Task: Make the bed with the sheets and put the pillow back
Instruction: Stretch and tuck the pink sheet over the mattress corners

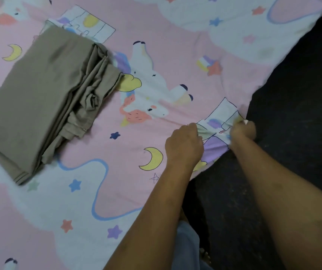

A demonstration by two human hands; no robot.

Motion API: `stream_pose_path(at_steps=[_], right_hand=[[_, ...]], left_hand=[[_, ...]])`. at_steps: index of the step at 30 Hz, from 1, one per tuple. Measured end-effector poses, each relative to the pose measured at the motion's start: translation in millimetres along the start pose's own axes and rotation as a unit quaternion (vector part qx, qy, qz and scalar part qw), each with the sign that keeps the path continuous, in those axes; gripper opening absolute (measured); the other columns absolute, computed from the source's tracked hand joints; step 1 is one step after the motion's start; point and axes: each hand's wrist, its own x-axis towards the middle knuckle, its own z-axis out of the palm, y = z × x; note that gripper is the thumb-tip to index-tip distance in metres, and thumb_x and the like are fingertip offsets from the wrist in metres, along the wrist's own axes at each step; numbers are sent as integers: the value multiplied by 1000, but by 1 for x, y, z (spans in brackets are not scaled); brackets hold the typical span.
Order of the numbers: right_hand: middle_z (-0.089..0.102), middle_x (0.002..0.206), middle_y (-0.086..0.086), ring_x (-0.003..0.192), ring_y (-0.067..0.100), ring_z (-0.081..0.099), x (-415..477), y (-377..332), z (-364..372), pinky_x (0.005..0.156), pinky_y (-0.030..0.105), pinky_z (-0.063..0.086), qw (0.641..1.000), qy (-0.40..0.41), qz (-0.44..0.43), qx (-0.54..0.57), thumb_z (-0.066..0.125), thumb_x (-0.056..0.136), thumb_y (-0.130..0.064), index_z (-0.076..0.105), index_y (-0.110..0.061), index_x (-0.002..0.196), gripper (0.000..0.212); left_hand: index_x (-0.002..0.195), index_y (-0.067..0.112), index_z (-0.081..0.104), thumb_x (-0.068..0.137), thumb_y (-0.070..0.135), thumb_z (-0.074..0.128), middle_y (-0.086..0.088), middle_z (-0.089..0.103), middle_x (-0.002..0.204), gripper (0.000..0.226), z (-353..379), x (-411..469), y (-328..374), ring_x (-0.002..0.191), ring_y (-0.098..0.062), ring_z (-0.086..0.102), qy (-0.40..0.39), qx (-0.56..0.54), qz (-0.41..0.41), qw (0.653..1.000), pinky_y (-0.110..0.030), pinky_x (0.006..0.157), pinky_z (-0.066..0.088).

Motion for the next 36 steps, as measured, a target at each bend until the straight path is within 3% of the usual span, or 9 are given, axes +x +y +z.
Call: stream_pose_path(at_steps=[4, 9, 13, 16, 18, 21, 27, 33, 36], right_hand=[[57, 126, 18, 115, 33, 55, 19, 5, 3, 87, 33, 43, 996, -2, -49, -81, 45, 98, -20, 55, -2, 121, 31], [56, 129, 17, 119, 36, 52, 26, 7, 14, 99, 38, 42, 995, -37, -11, -87, 41, 97, -17, 55, -6, 125, 33], [57, 128, 19, 114, 36, 56, 38, -3, 14, 94, 41, 48, 987, -124, -1, -102, 44, 97, -21, 57, -10, 125, 34], [63, 115, 8, 100, 28, 61, 59, -26, 1, 71, 36, 53, 972, -200, 78, 97, 40, 98, -35, 59, -18, 118, 33], [65, 114, 4, 103, 28, 63, 78, -51, -8, 79, 39, 53, 931, -233, 121, 253, 29, 93, -63, 63, -24, 106, 53], [67, 113, 1, 104, 26, 63, 94, -91, -15, 95, 43, 49, 924, -248, 117, 266, 33, 75, -84, 64, -27, 109, 73], [67, 108, 14, 76, 27, 64, 110, -111, -7, 69, 40, 55, 954, -197, 129, 187, 41, 96, -14, 60, -4, 109, 24], [56, 125, 18, 111, 33, 56, 147, -131, -24, 94, 38, 46, 989, -42, 41, 136, 29, 102, -20, 51, -1, 123, 36], [56, 124, 22, 112, 35, 54, 163, -131, -30, 89, 34, 41, 998, -39, 6, 50, 29, 103, -18, 52, 3, 119, 34]], left_hand=[[112, 11, 51, 94, 22, 45, -8, 55, 110, 22, 4, 5, 11, 103, -26, 48, -16, 27, 22, 999, -32, 67, 31], [109, 12, 49, 95, 27, 46, -7, 55, 107, 21, 6, 17, 12, 103, -27, 48, -20, 61, 17, 998, -32, 67, 29], [108, 13, 49, 96, 34, 46, -8, 57, 107, 25, 10, 33, 26, 101, -28, 51, -4, 72, 4, 997, -32, 66, 30], [106, 13, 50, 96, 38, 47, -8, 59, 104, 28, 11, 47, 42, 98, -29, 54, 6, 62, -15, 998, -33, 65, 29], [102, 13, 51, 95, 39, 48, -8, 59, 102, 28, 13, 57, 57, 96, -29, 55, 8, 54, -29, 998, -33, 65, 29], [103, 12, 51, 95, 39, 47, -7, 59, 100, 29, 18, 75, 87, 93, -28, 56, 18, 56, -40, 997, -33, 66, 30], [107, 13, 50, 95, 37, 47, -9, 59, 103, 28, 30, 116, 147, 96, -32, 55, 32, 36, -48, 998, -35, 69, 34], [106, 13, 49, 94, 33, 48, -6, 59, 102, 24, 31, 144, 184, 95, -29, 54, 41, 43, -38, 998, -36, 72, 40], [106, 14, 51, 90, 27, 54, -6, 56, 102, 21, 32, 154, 200, 97, -28, 51, 75, 60, -6, 995, -36, 68, 39]])
